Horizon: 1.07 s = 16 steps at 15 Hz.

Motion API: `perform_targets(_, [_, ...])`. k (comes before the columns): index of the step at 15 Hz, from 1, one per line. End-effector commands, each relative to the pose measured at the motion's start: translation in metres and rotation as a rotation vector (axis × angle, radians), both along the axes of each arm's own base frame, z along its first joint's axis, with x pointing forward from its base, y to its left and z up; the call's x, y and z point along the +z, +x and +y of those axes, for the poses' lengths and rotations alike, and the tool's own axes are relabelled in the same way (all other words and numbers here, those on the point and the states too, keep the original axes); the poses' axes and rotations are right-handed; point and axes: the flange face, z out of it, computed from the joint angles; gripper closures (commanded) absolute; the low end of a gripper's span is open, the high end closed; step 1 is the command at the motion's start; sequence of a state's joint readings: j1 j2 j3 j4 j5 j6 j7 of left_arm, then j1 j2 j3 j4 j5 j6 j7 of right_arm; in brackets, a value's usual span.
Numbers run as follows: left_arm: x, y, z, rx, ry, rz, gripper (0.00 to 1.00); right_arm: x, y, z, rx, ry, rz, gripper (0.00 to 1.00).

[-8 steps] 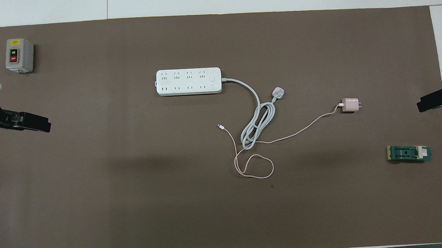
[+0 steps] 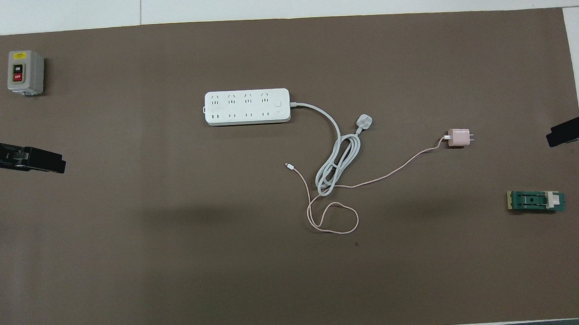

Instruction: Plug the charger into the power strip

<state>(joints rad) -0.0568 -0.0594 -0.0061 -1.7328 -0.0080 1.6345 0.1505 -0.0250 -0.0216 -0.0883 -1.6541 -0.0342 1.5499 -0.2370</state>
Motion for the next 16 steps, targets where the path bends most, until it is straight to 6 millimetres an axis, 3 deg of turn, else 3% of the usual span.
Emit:
perform_targets(1, [0.008,-0.008,0.000,-0.010,-0.012,-0.009,0.00,0.005,-0.003,-0.005,-0.030,-0.016,0.001,0.00])
perform_targets(5, [0.004,-0.008,0.000,-0.011,-0.012,-0.005,0.00,0.006,-0.014,-0.006,-0.022,-0.013,0.023,0.00])
perform_targets(11, [0.002,-0.008,0.000,-0.011,-0.012,-0.002,0.00,-0.023,-0.027,-0.051,-0.241,0.023,0.062,0.00])
perform_targets(14, [-0.012,-0.010,0.001,-0.009,-0.009,0.023,0.00,-0.067,-0.015,-0.068,-0.490,0.075,0.142,0.00])
perform_targets(16, [-0.026,-0.001,0.002,-0.003,-0.013,-0.039,0.00,-0.103,-0.002,-0.078,-0.694,0.156,0.204,0.00])
